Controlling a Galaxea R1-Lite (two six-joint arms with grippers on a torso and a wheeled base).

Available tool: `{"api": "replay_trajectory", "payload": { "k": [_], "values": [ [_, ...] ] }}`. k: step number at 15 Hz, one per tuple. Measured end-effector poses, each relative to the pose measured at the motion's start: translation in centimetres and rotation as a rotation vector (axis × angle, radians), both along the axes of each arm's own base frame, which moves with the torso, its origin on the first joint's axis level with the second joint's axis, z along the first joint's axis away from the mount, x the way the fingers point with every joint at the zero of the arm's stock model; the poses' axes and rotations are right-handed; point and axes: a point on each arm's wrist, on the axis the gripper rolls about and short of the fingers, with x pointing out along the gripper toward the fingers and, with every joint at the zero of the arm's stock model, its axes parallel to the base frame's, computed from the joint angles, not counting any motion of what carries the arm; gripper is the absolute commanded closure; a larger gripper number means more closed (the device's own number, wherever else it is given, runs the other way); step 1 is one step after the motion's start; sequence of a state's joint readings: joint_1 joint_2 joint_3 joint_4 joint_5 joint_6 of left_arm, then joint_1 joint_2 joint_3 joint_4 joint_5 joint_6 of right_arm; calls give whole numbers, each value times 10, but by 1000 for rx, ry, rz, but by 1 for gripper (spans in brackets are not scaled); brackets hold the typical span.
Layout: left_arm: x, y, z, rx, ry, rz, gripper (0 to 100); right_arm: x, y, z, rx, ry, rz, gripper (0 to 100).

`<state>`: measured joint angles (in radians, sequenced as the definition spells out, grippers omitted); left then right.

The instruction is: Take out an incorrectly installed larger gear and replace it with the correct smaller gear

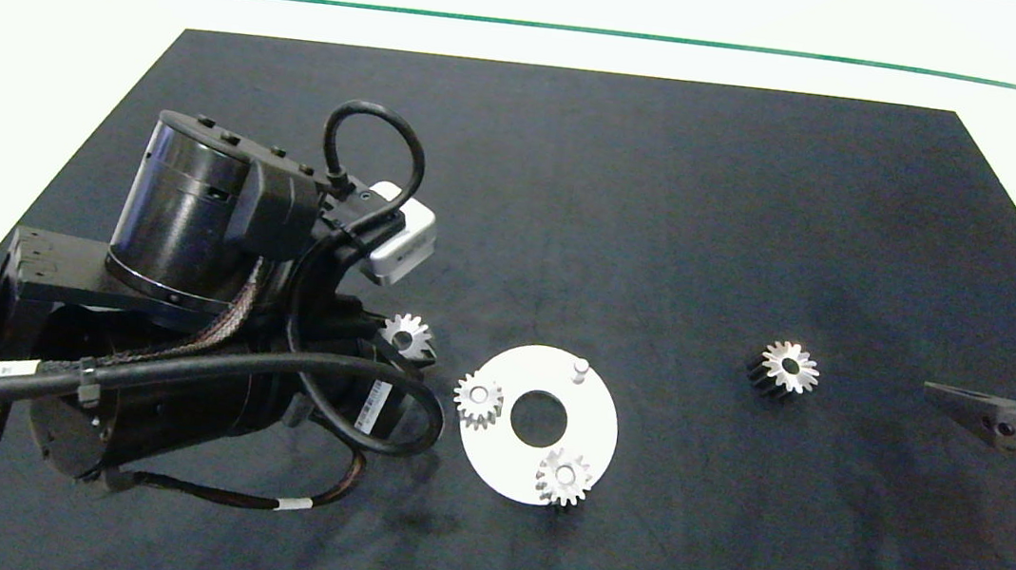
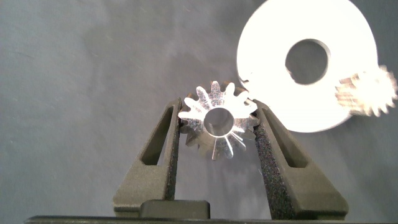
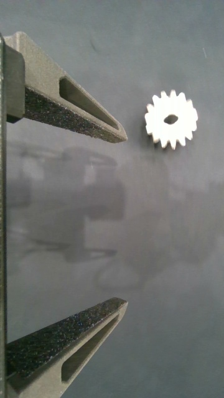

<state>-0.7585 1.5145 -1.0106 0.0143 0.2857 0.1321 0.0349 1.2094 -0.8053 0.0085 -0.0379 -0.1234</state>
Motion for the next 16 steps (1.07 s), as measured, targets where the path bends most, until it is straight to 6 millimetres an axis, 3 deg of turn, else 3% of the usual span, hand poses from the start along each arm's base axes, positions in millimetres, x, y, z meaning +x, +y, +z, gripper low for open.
{"api": "replay_trajectory", "payload": {
  "k": [5, 10, 16],
  "values": [
    [10, -37, 12, 14, -13, -41, 84, -13, -10, 5, 7, -38, -55, 0],
    [25, -66, 2, 47, -11, -41, 84, -20, -10, 9, 6, -61, -57, 0],
    [26, -97, -4, 60, -18, -78, 84, -21, -10, 8, 7, -62, -55, 0]
  ]
}}
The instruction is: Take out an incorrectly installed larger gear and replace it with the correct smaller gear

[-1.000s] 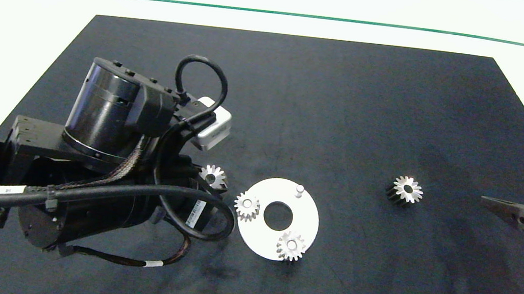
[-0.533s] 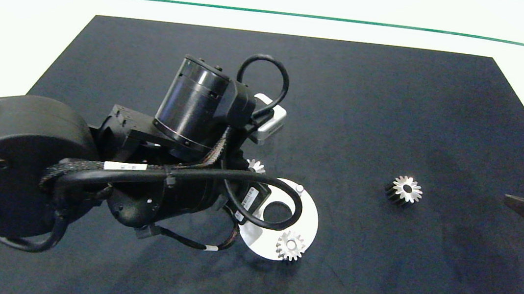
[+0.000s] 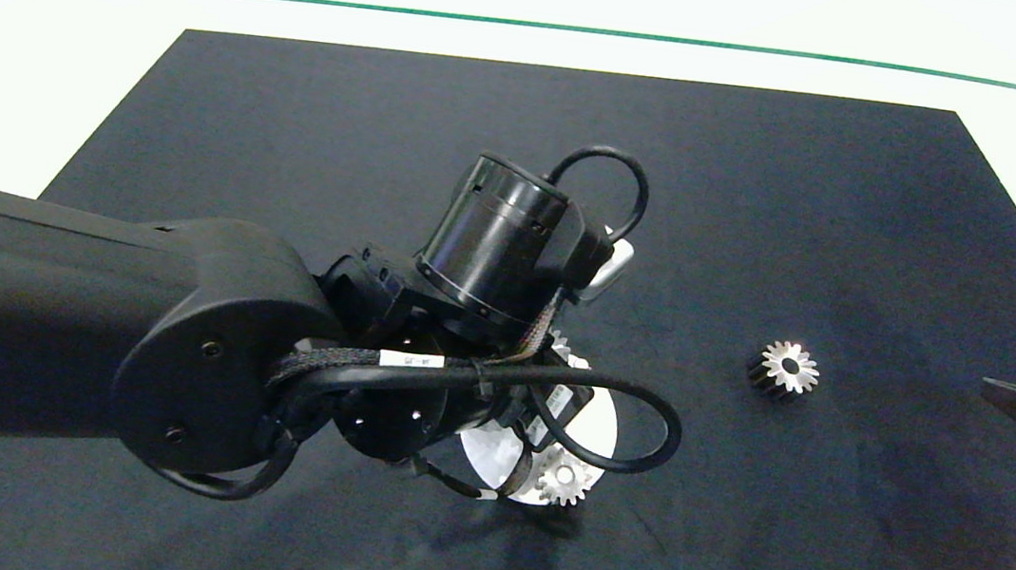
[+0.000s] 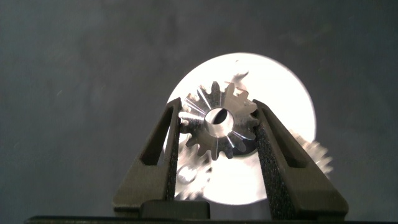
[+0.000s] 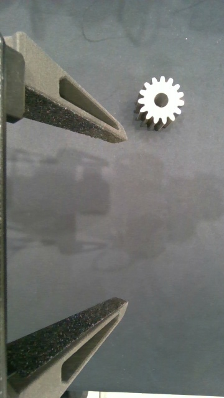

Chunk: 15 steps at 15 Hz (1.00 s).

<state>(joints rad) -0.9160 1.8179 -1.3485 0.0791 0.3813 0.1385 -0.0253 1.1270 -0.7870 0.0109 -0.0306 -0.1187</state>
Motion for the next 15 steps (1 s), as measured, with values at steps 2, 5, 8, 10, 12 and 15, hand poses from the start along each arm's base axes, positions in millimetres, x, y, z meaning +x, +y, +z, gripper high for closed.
{"api": "replay_trajectory", "payload": {
  "k": [2, 5, 8, 10, 12, 15],
  "values": [
    [3, -7, -2, 0, -1, -6, 84, 0, 0, 0, 0, -1, 0, 0],
    [6, -17, -4, 3, -3, -20, 84, 0, 0, 0, 0, -2, -1, 0],
    [7, -26, -8, 4, -2, -33, 84, 0, 0, 0, 0, 1, -1, 0],
    [9, -30, -11, 10, 2, -34, 84, 0, 0, 0, 0, 1, 0, 0],
    [11, -33, -14, 14, 6, -33, 84, 0, 0, -2, 1, 7, 1, 0],
    [15, -37, -17, 15, 6, -32, 84, -1, 0, -4, 1, 13, 1, 0]
  ]
}}
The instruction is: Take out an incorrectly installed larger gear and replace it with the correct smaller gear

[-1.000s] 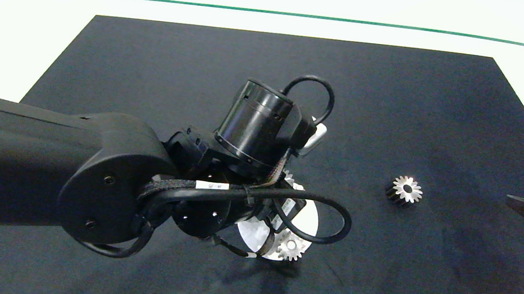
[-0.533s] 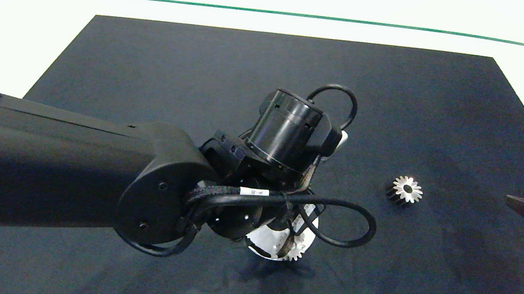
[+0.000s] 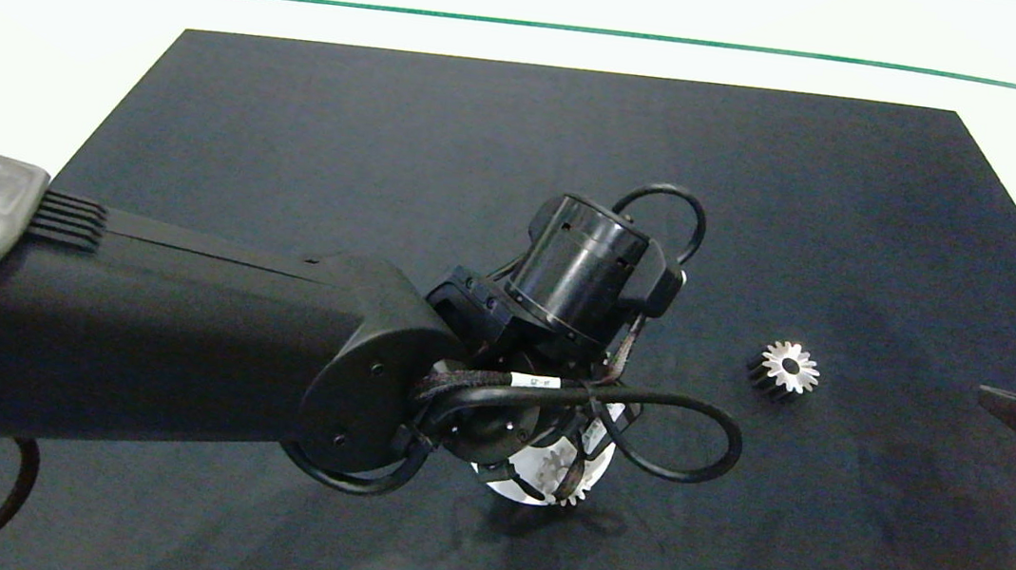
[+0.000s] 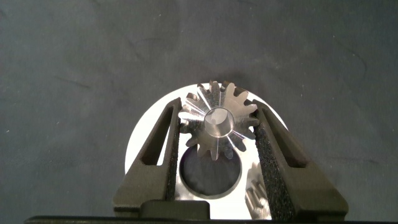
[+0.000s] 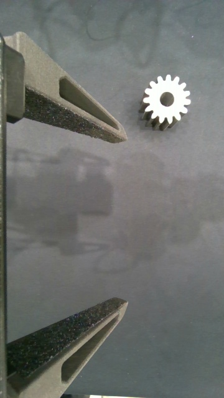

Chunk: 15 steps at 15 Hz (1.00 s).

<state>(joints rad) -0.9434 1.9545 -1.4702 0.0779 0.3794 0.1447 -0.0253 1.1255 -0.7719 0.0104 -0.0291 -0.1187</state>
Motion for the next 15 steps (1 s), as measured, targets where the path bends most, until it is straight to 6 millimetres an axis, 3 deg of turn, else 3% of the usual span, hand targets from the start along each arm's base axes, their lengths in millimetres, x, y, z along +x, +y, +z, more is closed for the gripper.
{"api": "replay_trajectory", "payload": {
  "k": [15],
  "values": [
    [7, -6, -6, 5, 3, 6, 84, -3, 0, -1, 2, 0, 3, 0]
  ]
}}
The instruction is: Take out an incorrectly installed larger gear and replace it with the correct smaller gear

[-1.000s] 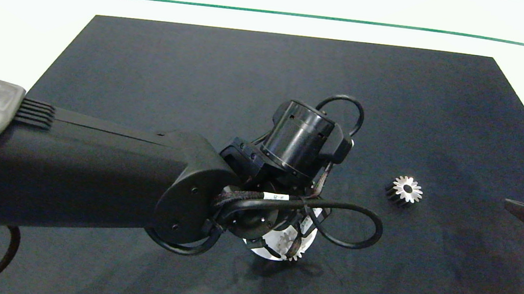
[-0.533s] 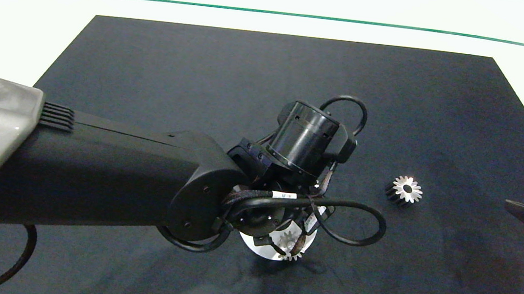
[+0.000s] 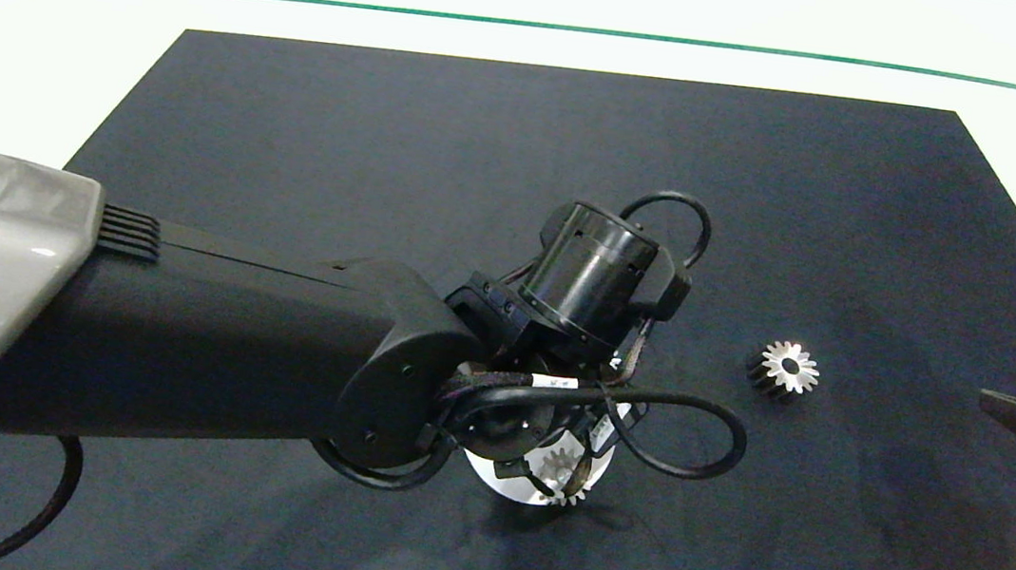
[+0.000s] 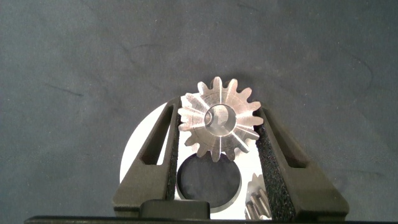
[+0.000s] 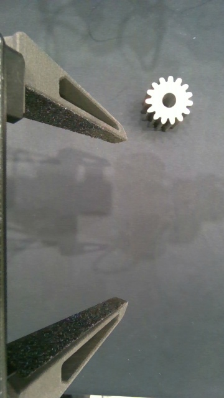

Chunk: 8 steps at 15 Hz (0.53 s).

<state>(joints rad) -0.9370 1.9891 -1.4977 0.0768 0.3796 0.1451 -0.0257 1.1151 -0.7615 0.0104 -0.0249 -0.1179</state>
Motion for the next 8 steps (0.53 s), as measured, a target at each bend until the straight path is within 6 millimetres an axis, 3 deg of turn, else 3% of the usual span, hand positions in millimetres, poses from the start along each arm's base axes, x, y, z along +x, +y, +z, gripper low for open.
{"api": "replay_trajectory", "payload": {
  "k": [8],
  "values": [
    [3, 1, 3, -7, -6, 7, 84, -2, 0, -1, 2, -1, 5, 0]
  ]
}}
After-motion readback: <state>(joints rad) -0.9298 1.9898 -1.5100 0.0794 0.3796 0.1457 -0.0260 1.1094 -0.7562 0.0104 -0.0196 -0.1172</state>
